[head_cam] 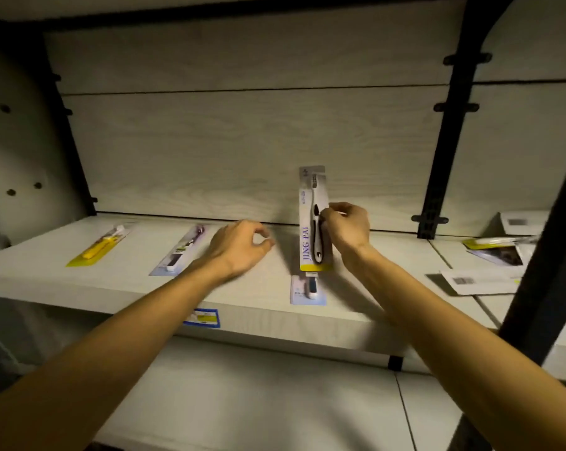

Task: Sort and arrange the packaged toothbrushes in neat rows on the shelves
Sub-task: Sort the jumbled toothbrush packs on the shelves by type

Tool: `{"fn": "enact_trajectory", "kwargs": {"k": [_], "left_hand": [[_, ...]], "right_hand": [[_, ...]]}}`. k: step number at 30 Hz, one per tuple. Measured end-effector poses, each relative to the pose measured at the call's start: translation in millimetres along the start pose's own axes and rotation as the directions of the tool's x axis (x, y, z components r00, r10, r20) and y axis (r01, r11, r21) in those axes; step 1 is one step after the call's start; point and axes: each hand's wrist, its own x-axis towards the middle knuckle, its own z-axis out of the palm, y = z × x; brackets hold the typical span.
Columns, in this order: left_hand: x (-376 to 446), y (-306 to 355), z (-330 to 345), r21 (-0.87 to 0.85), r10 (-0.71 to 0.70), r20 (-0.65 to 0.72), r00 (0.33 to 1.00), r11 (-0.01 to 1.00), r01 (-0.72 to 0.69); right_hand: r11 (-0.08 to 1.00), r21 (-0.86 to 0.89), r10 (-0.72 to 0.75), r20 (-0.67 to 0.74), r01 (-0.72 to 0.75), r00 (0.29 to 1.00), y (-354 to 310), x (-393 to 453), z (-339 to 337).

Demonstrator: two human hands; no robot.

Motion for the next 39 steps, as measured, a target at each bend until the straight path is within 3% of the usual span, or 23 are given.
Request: {"fn": "enact_trajectory", "kwargs": {"k": [4,8,12,14,16,19,23,27,28,29,30,32,34,36,39], "left_hand": [[-2.2,-58.7,-26.8,0.2,0.023,-0.065,0.998,0.98,-0.009],[-8.2,-116.8,-54.6,0.141,-0.115,-0.033,0.993,0.983,0.118],[-24.1,-148.8,-59.3,0.235,-0.002,0.087,0.996,0.972,-0.018],[-27.0,-154.1,-56.5,0.12,0.027,0.1,0.995,0.992,-0.039],[-25.0,-153.5,-53.7,-0.133,0.021,0.155,0.988,0.991,0.0],[-23.4,-148.7,-58.2,-0.419,0.012,0.301,0.953,0.9,0.121],[-20.1,-176.0,-65.7,-0.34,-0.085,0.268,0.96,0.924,0.177],[-25.2,-204.8,-81.5,-0.232,-0.016,0.202,0.979,0.971,0.064],[-26.6,-208.9,-84.1,-0.206,0.005,0.2,0.98,0.978,0.037],[-28.1,-212.1,-85.7,-0.174,0.025,0.211,0.977,0.985,0.012],[-29.9,-214.6,-86.3,-0.138,0.04,0.241,0.97,0.99,-0.006],[-32.2,-216.9,-84.4,-0.049,0.045,0.339,0.94,0.998,-0.03],[-31.2,-216.0,-81.1,0.062,0.05,0.373,0.926,0.995,-0.078],[-28.5,-211.6,-78.5,0.161,0.068,0.333,0.941,0.979,-0.128],[-28.3,-205.4,-74.5,0.288,0.07,0.27,0.96,0.946,-0.15]], "right_hand": [[1.0,0.031,-0.003,0.071,0.001,0.997,-17.0,-27.4,52.5],[0.992,0.118,0.031,0.162,-0.05,0.986,-27.2,-49.8,107.1],[0.992,0.106,0.05,0.169,-0.068,0.984,-27.5,-64.9,141.0],[0.983,0.149,0.081,0.187,-0.11,0.979,-25.1,-72.8,148.4],[0.973,0.182,0.101,0.214,-0.142,0.972,-24.6,-78.9,152.6],[0.991,0.092,0.075,0.201,-0.095,0.977,-28.7,-74.9,158.6],[0.982,0.11,0.13,0.211,-0.155,0.969,-40.7,-71.1,179.0],[0.964,0.149,0.163,0.324,-0.221,0.932,-48.9,-77.5,215.4],[0.983,0.069,0.137,0.335,-0.17,0.932,-46.8,-80.5,223.4],[0.993,-0.117,0.071,0.337,-0.033,0.939,-42.2,-82.5,229.3],[0.916,-0.369,-0.026,0.332,0.155,0.943,-36.8,-85.1,231.2],[0.603,-0.707,-0.199,0.314,0.369,0.928,-26.9,-92.0,227.3],[0.478,-0.785,-0.167,0.359,0.394,0.918,-19.9,-94.8,220.4],[0.484,-0.78,-0.046,0.43,0.396,0.902,-15.4,-93.7,214.9],[0.532,-0.73,-0.023,0.493,0.428,0.87,-11.8,-87.8,207.6]]}}
